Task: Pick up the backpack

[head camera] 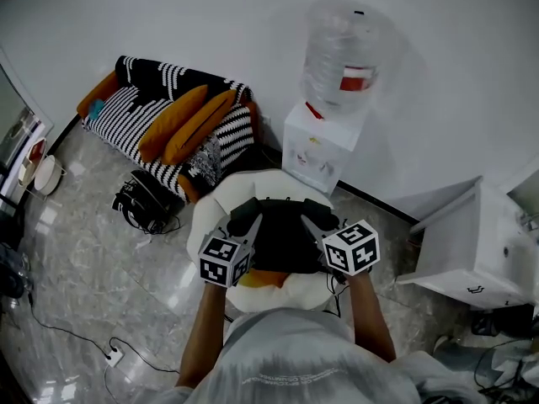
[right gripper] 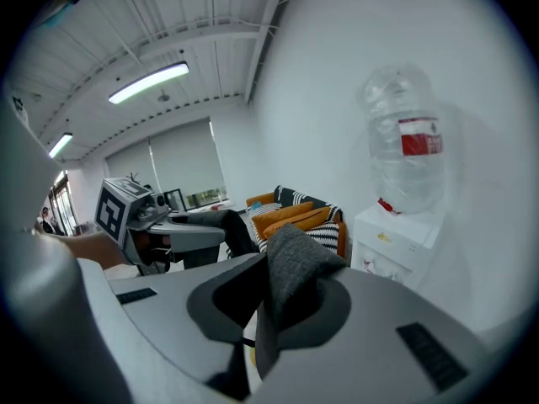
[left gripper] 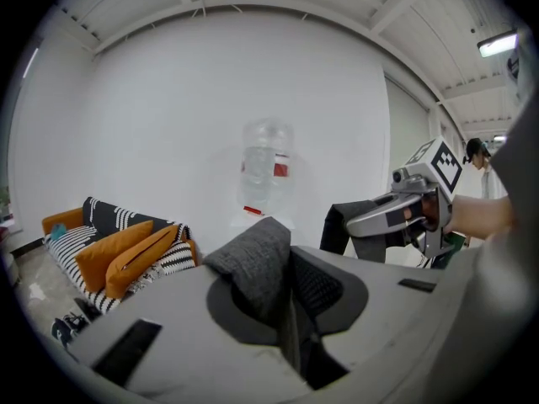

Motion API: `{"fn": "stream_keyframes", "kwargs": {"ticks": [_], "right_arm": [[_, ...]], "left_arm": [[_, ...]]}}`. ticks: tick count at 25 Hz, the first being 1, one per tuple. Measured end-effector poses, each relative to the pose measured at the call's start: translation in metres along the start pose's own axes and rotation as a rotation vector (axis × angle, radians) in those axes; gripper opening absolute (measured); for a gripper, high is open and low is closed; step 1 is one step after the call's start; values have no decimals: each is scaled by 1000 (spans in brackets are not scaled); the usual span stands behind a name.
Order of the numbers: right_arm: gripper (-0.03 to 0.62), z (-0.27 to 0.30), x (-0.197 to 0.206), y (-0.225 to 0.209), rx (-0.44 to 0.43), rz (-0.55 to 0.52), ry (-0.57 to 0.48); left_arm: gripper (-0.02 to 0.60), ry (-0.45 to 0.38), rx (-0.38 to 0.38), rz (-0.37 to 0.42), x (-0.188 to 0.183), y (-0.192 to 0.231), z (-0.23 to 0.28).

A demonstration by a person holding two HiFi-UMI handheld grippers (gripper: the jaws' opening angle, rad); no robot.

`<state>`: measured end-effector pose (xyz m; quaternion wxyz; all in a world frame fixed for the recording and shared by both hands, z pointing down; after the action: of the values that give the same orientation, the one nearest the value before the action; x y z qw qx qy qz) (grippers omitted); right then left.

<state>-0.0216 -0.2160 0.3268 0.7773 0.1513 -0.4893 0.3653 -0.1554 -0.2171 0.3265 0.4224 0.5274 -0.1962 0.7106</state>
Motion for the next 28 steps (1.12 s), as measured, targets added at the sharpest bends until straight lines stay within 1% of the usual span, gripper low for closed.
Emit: {"fn": "stream_keyframes", "kwargs": {"ticks": [13, 18, 28], "right_arm": [[34, -23, -58, -5, 17, -43, -117], [34, -30, -75, -6, 22, -3, -135], [34, -44, -121, -7, 33, -42, -186]], "left_arm": [[54, -123, 9, 108, -75, -7, -7], [51, -156, 9, 140, -94, -10, -12], [48, -216, 5, 195, -137, -11, -22]]}}
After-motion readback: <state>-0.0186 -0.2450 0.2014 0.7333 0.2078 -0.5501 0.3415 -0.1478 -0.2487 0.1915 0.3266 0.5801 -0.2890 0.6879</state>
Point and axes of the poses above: the fingertips, and each gripper's own axes: z forward along the fingers, y to its left, x out of its underside, the point moved 2 cm from there along -z, backward along the fingers, and after that the axes turned 5 degrees about -z, right-handed, at the moved point
